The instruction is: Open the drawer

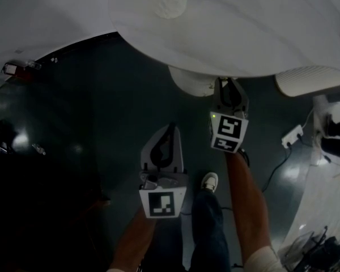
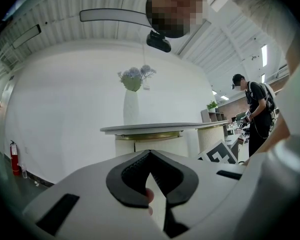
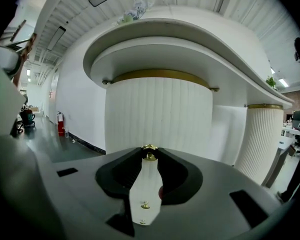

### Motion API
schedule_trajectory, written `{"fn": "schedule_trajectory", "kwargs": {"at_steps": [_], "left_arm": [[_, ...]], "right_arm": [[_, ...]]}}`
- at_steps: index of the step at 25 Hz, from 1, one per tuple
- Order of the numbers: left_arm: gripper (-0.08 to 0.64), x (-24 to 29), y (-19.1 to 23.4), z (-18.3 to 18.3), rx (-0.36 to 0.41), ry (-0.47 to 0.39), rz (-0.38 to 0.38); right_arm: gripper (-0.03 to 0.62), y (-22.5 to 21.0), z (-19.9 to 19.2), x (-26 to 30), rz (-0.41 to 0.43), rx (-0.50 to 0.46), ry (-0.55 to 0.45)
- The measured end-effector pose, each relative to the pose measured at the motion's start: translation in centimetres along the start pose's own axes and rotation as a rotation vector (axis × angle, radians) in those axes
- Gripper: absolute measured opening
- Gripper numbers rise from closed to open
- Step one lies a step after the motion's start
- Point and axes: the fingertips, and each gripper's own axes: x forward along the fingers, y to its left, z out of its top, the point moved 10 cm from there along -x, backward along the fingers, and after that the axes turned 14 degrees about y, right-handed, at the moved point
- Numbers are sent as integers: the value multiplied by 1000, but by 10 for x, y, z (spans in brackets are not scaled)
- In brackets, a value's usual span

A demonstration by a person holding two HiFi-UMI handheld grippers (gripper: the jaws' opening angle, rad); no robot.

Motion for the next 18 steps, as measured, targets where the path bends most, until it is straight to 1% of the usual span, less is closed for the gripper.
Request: {"fn": "schedule_trajectory", "kwargs": {"at_steps": [4,7,11,18], "left_arm": [[-5,-2,-1,3,-9,-4,1],[-5,-4,-3,6,1,-15,0],[-5,-5,-5,10,-13,-29,-1],[-5,-14,-12,9,-1,-36,-7]], "right_arm": [[105,2,-3,-7,-6,-2,6],[106,3,-10,-18,-6,10,7],[106,6,-21,-38,-14,27,9],[106,12,-49,-77,-17,24,-16]]}}
